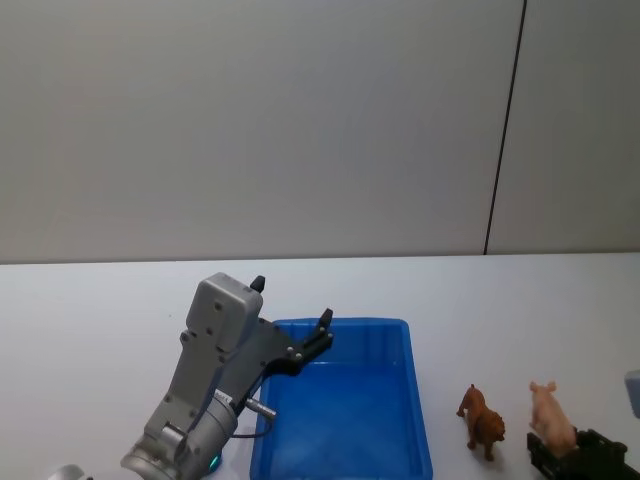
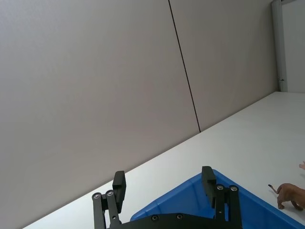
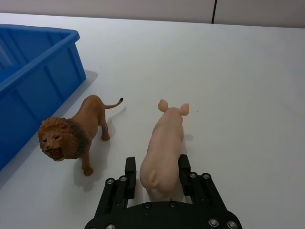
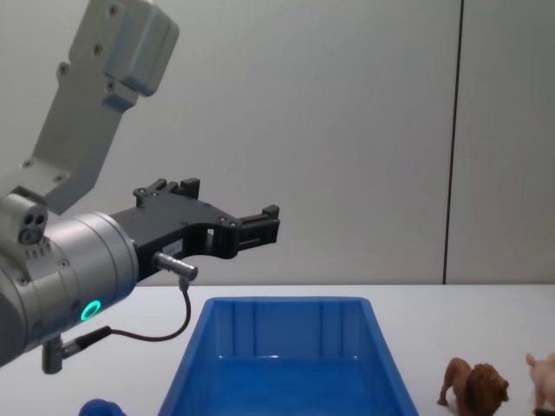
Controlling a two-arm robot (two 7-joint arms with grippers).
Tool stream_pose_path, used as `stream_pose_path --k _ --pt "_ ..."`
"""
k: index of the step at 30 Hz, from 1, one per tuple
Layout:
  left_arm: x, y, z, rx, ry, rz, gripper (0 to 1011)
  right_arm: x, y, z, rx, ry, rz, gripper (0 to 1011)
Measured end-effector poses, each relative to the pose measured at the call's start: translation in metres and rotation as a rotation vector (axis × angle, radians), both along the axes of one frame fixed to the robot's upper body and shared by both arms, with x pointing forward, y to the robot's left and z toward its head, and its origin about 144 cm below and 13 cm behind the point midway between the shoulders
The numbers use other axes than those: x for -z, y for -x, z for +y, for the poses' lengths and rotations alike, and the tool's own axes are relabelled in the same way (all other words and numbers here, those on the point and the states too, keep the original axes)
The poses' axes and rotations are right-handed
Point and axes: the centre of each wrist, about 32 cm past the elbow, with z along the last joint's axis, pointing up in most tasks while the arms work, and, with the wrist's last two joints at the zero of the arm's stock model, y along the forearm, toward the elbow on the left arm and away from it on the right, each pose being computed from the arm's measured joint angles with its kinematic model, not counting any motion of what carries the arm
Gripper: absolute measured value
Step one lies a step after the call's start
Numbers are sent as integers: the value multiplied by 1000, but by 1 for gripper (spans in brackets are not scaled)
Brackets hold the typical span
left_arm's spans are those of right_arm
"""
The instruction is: Pick up the two dolls from the table and place them into the box.
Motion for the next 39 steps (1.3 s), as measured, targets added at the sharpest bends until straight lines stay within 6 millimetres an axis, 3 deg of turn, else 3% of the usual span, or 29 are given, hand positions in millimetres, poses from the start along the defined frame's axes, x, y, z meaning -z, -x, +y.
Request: stream_pose_path --k 3,7,17,25,39 --pt "0 0 0 0 0 0 1001 0 -1 1 3 -2 -3 460" --pt "0 0 0 0 0 0 1001 -1 -1 2 8 1 -20 366" --pt "0 0 0 0 0 0 1001 -15 0 6 6 20 -110 363" --pt "0 0 0 0 0 0 1001 -39 -5 12 -44 21 -208 362" --pt "0 0 0 0 0 0 1001 -80 -29 35 -224 -8 -279 363"
